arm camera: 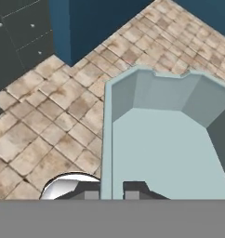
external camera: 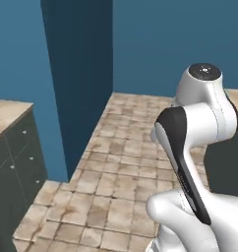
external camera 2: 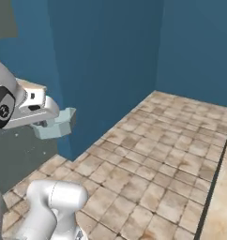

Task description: Retrieve the tupperware and aluminum foil from the cabinet and place them on the dining counter near the plate with bell pepper and kebab skewer to prepare for storing leftovers.

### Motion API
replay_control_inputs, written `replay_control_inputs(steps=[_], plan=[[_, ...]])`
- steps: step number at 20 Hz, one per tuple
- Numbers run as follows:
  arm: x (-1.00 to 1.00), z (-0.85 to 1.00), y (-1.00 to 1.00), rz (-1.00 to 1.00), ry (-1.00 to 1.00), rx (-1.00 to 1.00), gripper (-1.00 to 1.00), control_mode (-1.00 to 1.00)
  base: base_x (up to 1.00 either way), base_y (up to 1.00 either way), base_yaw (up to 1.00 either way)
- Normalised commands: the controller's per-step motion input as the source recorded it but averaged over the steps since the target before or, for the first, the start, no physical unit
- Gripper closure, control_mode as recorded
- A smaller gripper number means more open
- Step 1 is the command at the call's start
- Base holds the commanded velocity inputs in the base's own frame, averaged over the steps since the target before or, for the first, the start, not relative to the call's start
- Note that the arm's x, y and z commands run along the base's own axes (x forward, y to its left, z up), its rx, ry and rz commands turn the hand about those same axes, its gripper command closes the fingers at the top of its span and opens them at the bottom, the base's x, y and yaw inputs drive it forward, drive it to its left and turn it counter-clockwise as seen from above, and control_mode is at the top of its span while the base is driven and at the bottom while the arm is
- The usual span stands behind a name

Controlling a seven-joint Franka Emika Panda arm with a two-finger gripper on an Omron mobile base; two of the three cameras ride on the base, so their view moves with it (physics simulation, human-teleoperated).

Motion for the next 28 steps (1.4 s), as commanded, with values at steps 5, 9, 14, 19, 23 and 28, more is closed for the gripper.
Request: replay_control_inputs(steps=[5,9,14,19,23,28], plan=[[0.00,0.00,0.00,0.00,0.00,0.00,1.00,1.00,0.85,0.26,-0.58],[0.00,0.00,0.00,0.00,0.00,0.00,1.00,1.00,0.97,0.24,-0.53],[0.00,0.00,0.00,0.00,0.00,0.00,1.00,1.00,0.96,0.24,-0.53],[0.00,0.00,0.00,0.00,0.00,0.00,1.00,1.00,0.94,0.26,-0.54],[0.00,0.00,0.00,0.00,0.00,0.00,1.00,1.00,0.91,0.31,-0.54],[0.00,0.00,0.00,0.00,0.00,0.00,1.00,1.00,0.91,0.43,-0.53]])
